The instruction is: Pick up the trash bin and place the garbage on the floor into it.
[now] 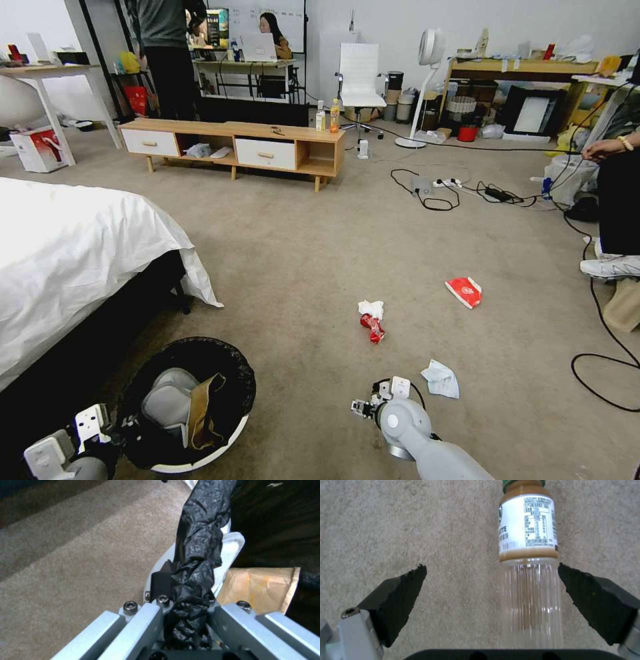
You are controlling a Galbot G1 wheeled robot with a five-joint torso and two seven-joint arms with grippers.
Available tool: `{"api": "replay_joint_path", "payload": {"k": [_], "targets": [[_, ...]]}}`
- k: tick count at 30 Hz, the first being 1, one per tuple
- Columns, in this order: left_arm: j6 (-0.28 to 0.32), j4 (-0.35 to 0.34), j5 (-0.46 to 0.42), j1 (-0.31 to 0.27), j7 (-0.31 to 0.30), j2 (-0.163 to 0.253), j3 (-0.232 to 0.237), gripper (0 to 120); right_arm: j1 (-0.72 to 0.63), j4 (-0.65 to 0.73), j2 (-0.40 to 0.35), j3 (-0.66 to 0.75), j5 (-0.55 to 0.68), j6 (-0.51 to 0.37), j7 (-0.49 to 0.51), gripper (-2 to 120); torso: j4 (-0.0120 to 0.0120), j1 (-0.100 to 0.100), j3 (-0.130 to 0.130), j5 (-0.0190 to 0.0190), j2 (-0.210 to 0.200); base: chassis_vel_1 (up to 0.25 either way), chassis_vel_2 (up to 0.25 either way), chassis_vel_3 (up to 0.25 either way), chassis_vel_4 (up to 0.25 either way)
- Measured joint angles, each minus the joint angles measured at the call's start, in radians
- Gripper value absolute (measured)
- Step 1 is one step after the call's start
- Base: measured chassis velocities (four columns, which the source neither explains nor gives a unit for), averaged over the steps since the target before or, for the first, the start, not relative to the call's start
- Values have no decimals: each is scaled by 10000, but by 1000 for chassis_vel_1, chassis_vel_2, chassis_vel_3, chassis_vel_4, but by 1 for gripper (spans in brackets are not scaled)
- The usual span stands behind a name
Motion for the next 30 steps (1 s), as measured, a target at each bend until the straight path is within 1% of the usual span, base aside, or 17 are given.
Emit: {"api": "replay_joint_path", "payload": {"k": [6,10,25,27,29,30], "targets": [[0,0,3,29,17,3,-4,1,172,-464,185,-79,-152,19,-226,100,0,0,0,-1,0,0,0,0,0],[1,-7,-5,54,24,10,-12,1,281,-1086,431,-132,-543,100,-528,100,1,0,0,0,0,0,0,0,0],[1,60,-3,72,63,4,-5,1,279,-1668,545,-136,-1070,280,-869,100,0,-1,0,-1,0,0,0,0,0],[1,64,-2,70,65,3,-2,1,279,-1742,569,-149,-1128,289,-896,99,0,0,0,-1,0,0,0,0,0],[1,75,-3,68,69,3,0,1,279,-1839,607,-181,-1201,302,-964,90,0,-1,0,0,1,0,0,0,0],[1,75,-3,68,69,3,0,1,279,-1839,607,-181,-1201,302,-964,90,0,-1,0,0,1,0,0,0,0]]}}
